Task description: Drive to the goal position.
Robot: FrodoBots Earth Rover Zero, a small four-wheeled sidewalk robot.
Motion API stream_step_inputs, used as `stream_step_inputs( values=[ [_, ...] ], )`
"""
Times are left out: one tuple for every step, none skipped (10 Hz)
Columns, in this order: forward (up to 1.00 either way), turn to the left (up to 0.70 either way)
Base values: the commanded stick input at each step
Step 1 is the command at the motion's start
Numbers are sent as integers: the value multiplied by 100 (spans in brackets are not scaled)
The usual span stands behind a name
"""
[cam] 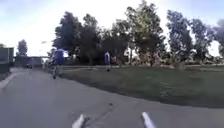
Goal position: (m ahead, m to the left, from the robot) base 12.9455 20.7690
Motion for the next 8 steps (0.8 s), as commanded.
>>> stream_step_inputs(
  values=[
    [0,99],
    [0,99],
    [0,99],
    [0,99],
    [0,99],
    [0,75],
    [0,44],
    [0,25]
  ],
)
